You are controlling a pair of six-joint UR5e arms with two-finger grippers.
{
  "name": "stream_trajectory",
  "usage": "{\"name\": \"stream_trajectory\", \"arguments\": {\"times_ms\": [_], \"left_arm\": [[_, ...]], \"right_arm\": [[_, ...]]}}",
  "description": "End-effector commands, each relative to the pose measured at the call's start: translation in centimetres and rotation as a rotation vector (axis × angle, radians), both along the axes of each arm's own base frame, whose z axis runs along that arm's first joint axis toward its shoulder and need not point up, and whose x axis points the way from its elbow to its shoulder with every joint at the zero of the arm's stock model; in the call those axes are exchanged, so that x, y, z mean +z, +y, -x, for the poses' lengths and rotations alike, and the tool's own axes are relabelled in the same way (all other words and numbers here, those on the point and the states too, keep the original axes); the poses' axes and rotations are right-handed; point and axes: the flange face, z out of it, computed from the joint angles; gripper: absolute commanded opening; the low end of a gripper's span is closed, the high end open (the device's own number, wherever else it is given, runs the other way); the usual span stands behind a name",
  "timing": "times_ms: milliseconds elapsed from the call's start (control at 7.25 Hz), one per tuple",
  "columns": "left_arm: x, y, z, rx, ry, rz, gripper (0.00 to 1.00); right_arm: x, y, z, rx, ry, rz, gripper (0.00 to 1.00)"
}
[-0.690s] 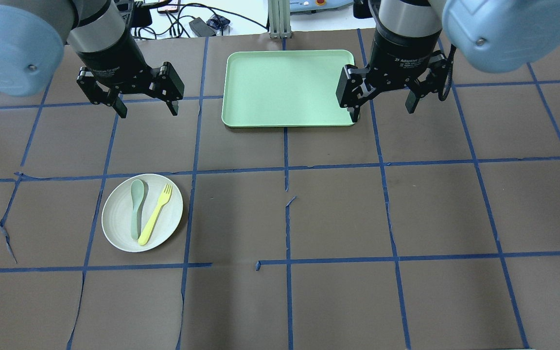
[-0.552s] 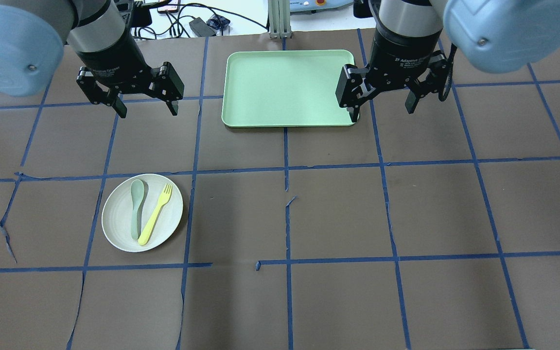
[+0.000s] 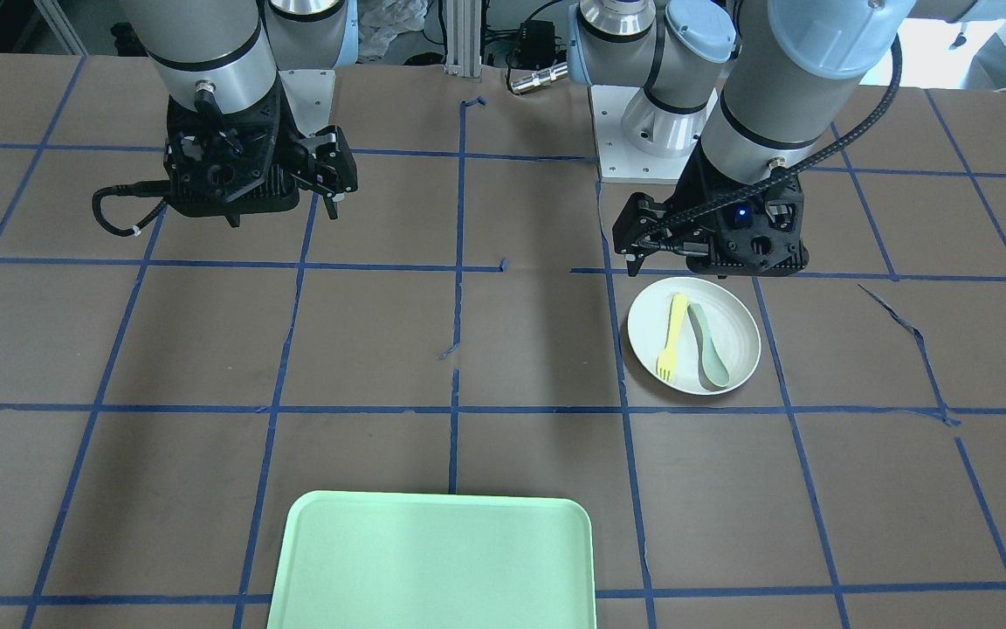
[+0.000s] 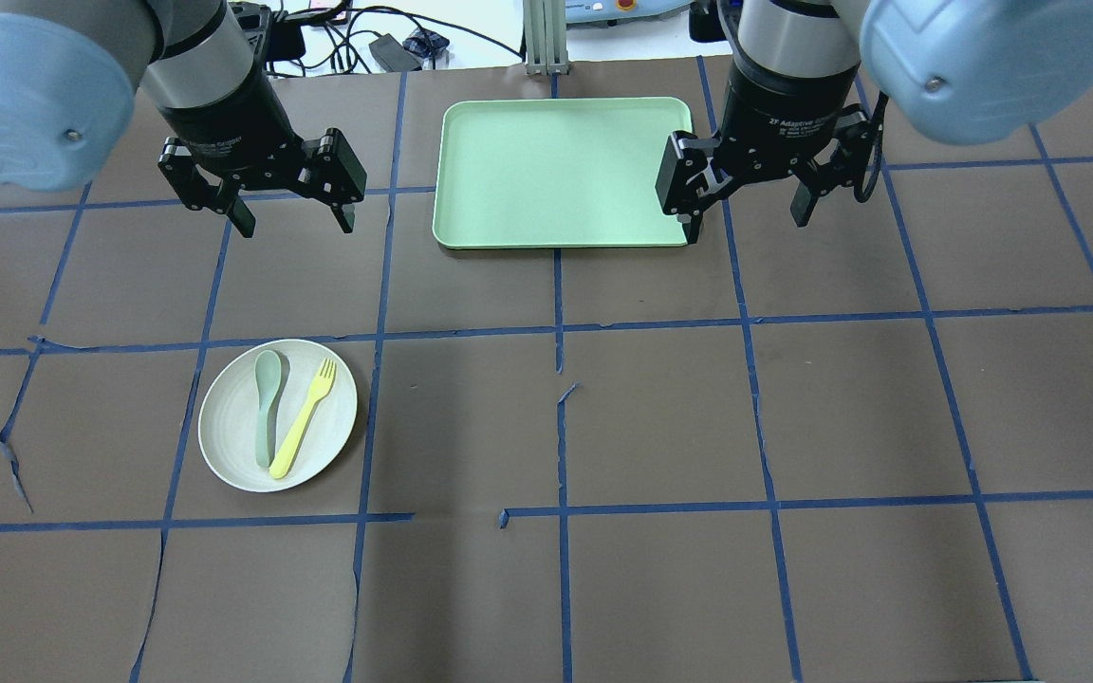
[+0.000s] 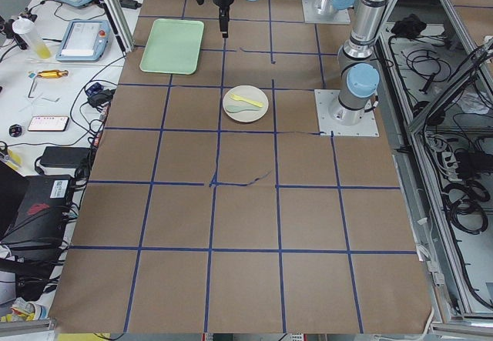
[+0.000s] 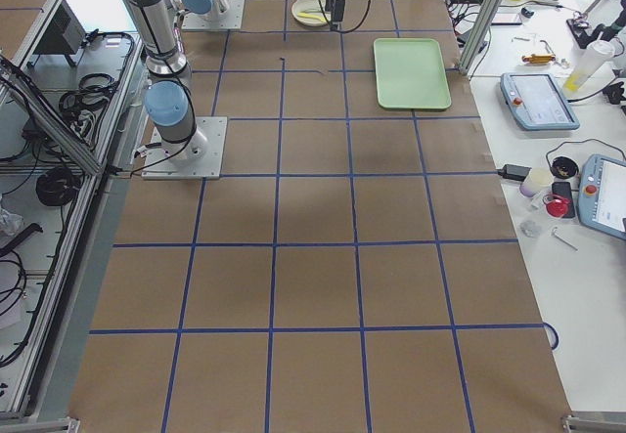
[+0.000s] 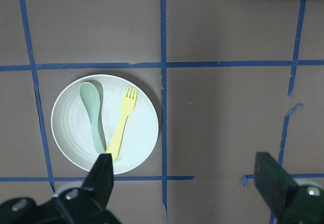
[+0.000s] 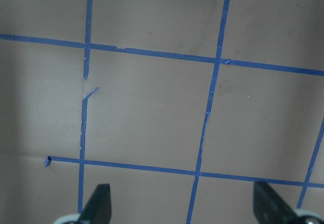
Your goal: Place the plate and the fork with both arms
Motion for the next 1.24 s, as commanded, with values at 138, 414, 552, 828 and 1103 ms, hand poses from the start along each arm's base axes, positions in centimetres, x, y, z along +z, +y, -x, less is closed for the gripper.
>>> {"name": "stream_trajectory", "arguments": {"times_ms": [138,414,552,828,1103], "left_arm": [[2.3,0.6,0.1,-0.002,0.001,0.012,1.00],[4.3,1.4,-0.3,0.005,-0.003,0.020,1.00],[3.5,1.3,0.0,-0.003,-0.004,0.003,1.00],[3.5,1.5,0.0,-0.004,-0.004,0.002,1.00],[3.3,1.3,-0.1,-0.004,-0.004,-0.001,1.00]], "right_arm": [[-1.3,-0.5,0.1,-0.003,0.002,-0.025,1.00],[-0.9,-0.5,0.0,-0.002,-0.003,-0.018,1.00],[-1.3,-0.5,0.0,-0.002,-0.002,-0.026,1.00],[-1.2,-0.7,0.1,-0.004,-0.003,-0.017,1.00],[-1.2,-0.5,-0.1,0.001,-0.001,-0.023,1.00]]}}
